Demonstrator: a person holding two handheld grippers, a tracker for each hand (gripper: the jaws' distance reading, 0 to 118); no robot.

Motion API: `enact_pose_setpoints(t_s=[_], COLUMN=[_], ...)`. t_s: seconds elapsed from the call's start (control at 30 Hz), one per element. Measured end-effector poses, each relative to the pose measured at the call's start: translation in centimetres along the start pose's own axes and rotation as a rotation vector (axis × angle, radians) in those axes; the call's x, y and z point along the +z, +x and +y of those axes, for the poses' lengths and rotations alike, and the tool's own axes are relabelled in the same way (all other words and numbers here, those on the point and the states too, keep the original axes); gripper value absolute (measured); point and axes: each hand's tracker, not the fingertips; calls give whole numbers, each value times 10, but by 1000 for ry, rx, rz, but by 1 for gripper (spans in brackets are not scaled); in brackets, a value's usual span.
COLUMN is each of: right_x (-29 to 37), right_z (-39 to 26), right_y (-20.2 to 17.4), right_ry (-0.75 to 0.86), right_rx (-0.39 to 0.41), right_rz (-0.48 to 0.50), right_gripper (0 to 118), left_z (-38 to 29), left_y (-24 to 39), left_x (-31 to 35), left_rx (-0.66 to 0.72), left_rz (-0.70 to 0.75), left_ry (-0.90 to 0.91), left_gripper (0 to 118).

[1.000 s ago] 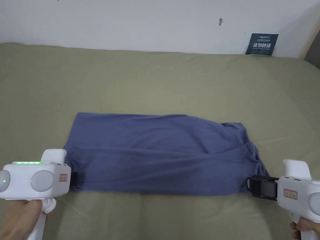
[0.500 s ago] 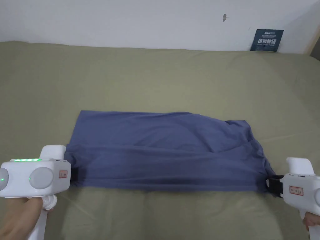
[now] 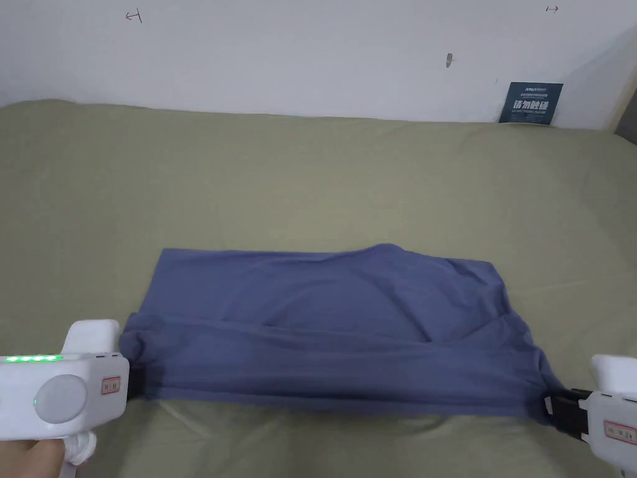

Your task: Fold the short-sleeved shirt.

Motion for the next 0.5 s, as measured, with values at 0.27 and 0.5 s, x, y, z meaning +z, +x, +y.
enact_pose_setpoints(t_s=[0.27,0.5], right_x=[-1,-3], right_z=[-15,-23], right_y=[-3,-3], right_ry=[-24,-13], right_rx=[-4,-27], right_rz=[-2,-3], right_gripper=[4,8], left_z=[-12,-15], left_y=[0,-4], left_x=[-1,-7], left_rx=[4,34], left_rz=[18,6], left_ry=[-21,-28], left_gripper=[6,10])
